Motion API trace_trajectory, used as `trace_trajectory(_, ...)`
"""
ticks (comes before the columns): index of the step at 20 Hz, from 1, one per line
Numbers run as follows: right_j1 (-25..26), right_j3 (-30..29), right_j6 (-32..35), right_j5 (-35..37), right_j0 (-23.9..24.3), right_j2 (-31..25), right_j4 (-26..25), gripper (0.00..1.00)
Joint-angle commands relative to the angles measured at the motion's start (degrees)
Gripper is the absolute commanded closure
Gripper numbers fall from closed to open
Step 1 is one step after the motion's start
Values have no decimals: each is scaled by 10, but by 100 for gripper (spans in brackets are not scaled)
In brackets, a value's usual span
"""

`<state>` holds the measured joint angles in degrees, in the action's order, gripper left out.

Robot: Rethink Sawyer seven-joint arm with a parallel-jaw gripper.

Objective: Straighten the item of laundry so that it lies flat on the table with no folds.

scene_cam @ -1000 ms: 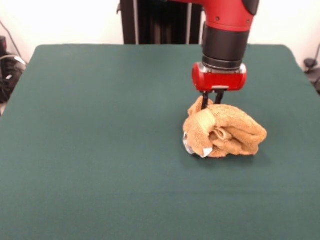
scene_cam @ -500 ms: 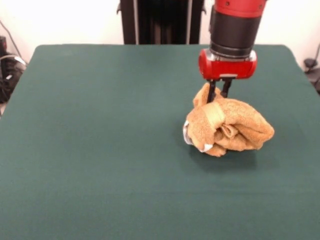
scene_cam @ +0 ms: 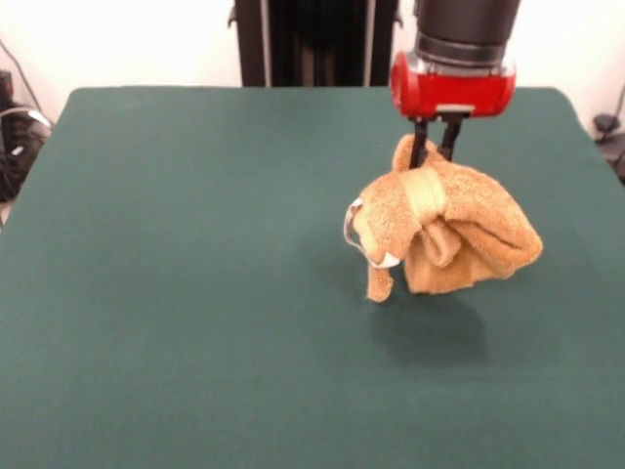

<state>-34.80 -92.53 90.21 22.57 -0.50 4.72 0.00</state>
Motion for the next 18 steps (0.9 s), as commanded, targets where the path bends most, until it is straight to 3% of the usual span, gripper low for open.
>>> trace_trajectory(1, -24, 11, 67, 86, 10, -44, 19, 100)
trace_trajectory(18, -42, 71, 57, 189, 13, -45, 10, 100)
